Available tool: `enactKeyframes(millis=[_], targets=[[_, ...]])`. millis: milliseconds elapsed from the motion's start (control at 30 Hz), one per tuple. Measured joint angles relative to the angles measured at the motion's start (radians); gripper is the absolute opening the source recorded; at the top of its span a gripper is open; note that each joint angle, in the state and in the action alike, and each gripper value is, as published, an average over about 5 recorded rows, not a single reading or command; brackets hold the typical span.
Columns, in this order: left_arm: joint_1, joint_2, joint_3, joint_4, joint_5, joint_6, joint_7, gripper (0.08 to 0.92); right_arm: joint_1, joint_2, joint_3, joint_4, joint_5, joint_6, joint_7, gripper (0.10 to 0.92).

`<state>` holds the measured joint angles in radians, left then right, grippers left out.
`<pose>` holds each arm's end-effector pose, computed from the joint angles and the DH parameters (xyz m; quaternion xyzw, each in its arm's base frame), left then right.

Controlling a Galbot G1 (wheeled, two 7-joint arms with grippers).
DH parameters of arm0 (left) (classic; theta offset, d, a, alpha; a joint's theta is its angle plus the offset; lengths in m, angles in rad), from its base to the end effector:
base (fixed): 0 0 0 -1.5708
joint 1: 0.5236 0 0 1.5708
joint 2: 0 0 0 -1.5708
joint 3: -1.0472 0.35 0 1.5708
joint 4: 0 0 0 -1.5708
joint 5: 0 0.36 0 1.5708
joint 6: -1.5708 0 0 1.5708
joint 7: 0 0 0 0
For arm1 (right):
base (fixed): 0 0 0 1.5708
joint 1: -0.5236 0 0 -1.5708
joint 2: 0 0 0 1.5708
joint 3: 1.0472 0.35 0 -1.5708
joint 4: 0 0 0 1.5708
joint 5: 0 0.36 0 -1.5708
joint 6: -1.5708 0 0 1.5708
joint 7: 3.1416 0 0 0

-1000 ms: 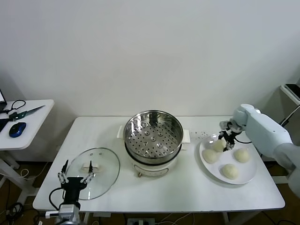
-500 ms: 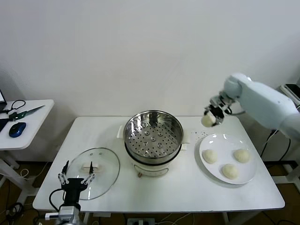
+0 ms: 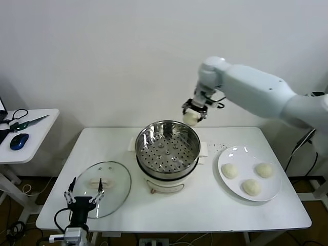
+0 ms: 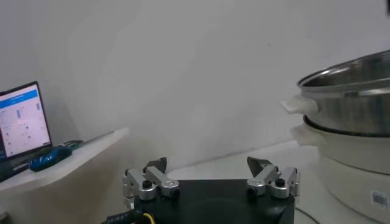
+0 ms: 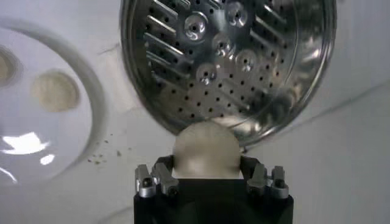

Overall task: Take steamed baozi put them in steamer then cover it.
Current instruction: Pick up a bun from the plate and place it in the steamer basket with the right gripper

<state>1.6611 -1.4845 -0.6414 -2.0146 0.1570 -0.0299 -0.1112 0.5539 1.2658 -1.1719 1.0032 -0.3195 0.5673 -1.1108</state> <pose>0.1537 0.0549 -0.3424 0.0752 -0.9841 -0.1485 0.0613 0.6098 0.1241 -0.0193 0.5839 -0.1221 0.8018 0.0349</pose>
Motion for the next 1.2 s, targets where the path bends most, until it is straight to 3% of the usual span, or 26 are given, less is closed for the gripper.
enactKeyframes(millis=[467, 700, 900, 1200], targets=[[-0.003, 0.001, -0.008, 0.006, -0.008, 0.002, 0.000, 0.823, -0.152, 0.141, 0.063, -0.065, -0.279, 0.101, 0.046, 0.712], [-0.004, 0.001, -0.008, 0.014, -0.011, -0.001, 0.000, 0.823, -0.191, 0.165, 0.074, -0.093, -0.319, 0.111, 0.050, 0.725], [-0.003, 0.000, -0.007, 0.020, -0.011, -0.003, 0.000, 0.823, -0.203, 0.168, 0.078, -0.095, -0.331, 0.108, 0.054, 0.811], [-0.001, -0.001, -0.008, 0.019, -0.012, -0.004, -0.001, 0.823, -0.183, 0.139, 0.078, -0.046, -0.313, 0.099, 0.035, 0.823]])
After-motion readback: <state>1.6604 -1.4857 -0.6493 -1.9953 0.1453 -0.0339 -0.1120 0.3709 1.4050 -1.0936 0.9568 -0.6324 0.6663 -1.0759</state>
